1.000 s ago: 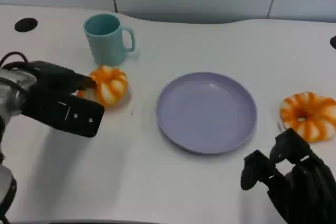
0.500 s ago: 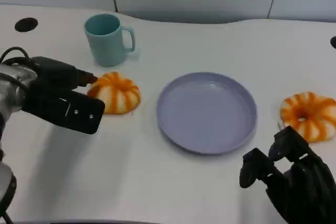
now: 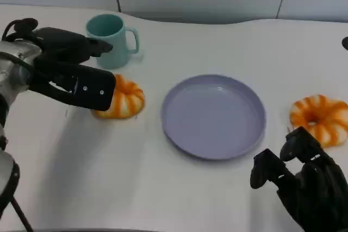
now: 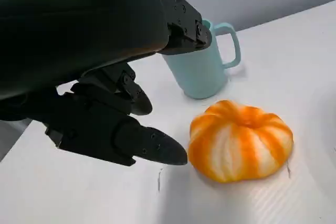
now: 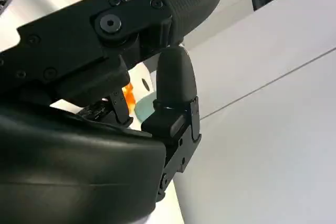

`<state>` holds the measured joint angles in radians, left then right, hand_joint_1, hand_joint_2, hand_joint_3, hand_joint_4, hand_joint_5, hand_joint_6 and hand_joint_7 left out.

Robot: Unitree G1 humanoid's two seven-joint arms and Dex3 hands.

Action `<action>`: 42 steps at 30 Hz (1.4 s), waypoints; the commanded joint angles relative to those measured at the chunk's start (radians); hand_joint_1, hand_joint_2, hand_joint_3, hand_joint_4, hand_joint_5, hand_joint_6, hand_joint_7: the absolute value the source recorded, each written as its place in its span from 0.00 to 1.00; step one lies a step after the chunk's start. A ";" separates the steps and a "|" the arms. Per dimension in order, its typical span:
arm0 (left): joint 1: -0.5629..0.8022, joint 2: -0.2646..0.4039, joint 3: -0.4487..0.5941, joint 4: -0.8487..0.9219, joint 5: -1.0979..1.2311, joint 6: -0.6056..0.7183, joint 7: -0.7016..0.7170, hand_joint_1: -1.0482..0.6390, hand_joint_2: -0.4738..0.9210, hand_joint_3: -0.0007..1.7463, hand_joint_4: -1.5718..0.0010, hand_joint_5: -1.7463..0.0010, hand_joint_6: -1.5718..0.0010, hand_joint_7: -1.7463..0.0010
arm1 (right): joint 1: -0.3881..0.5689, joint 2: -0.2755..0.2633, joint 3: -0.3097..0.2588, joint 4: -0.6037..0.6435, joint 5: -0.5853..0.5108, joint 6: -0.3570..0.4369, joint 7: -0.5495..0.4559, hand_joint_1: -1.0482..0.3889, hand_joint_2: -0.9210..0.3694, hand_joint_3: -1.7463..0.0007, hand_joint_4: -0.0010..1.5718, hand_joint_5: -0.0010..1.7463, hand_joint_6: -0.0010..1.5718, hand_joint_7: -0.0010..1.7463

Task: Grasp the bread from the table and place it into the plate.

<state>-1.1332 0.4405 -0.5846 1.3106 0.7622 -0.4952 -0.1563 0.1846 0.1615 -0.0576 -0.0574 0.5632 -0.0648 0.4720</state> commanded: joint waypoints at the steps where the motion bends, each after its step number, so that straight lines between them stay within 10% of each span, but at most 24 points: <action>1: -0.055 -0.036 0.027 0.005 -0.015 0.040 0.106 0.36 0.98 0.00 0.47 0.99 0.50 0.99 | -0.017 -0.010 -0.022 0.031 0.020 -0.007 0.018 0.44 0.05 1.00 0.49 1.00 0.42 1.00; 42: -0.039 -0.129 0.059 0.041 -0.037 0.175 0.164 0.42 1.00 0.02 0.57 1.00 0.58 1.00 | -0.040 -0.009 -0.027 0.068 -0.002 -0.030 0.025 0.44 0.04 1.00 0.50 1.00 0.41 1.00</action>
<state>-1.1772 0.3050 -0.5300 1.3471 0.7316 -0.3240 -0.0018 0.1486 0.1585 -0.0750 0.0112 0.5602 -0.0803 0.4969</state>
